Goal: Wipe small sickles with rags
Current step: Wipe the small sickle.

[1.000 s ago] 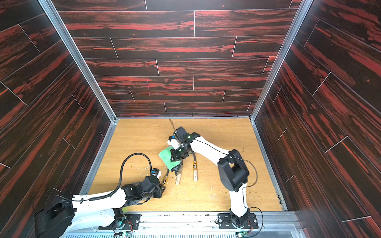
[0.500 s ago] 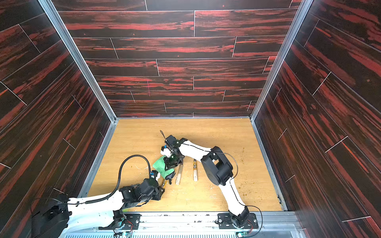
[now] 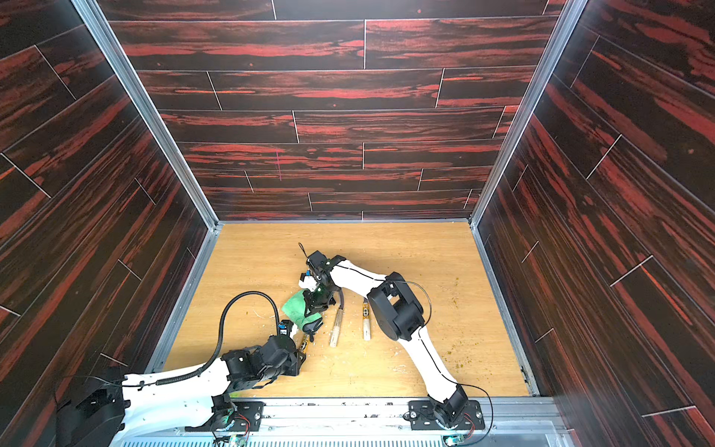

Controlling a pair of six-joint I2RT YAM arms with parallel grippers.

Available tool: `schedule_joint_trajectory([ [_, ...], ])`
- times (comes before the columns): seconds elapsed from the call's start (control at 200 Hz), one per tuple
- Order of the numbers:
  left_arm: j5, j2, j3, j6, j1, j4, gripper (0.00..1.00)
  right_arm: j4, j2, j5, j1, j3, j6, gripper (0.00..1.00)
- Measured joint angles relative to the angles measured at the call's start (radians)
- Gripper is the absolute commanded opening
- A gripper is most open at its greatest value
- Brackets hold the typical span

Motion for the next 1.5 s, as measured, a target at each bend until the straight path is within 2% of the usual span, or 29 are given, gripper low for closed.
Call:
schedule_joint_trajectory([
  [0.401, -0.007, 0.031, 0.011, 0.001, -0.007, 0.022, 0.08, -0.106, 0.214, -0.063, -0.057, 0.416, 0.040, 0.00],
  [0.611, -0.013, 0.077, 0.049, 0.017, -0.008, 0.008, 0.07, -0.140, 0.230, -0.095, -0.067, 0.478, 0.049, 0.00],
  [0.812, 0.028, 0.138, 0.108, 0.056, -0.022, -0.041, 0.06, -0.041, 0.101, -0.056, -0.087, 0.209, 0.040, 0.00],
  [1.107, 0.055, 0.142, 0.158, 0.109, -0.041, -0.088, 0.06, 0.100, -0.249, 0.084, -0.094, -0.230, 0.034, 0.00],
  [1.303, 0.069, 0.150, 0.162, 0.129, -0.049, -0.083, 0.05, 0.157, -0.349, 0.171, -0.094, -0.376, 0.042, 0.00],
  [1.498, 0.077, 0.146, 0.163, 0.140, -0.053, -0.065, 0.05, 0.185, -0.397, 0.250, -0.088, -0.437, 0.059, 0.00],
])
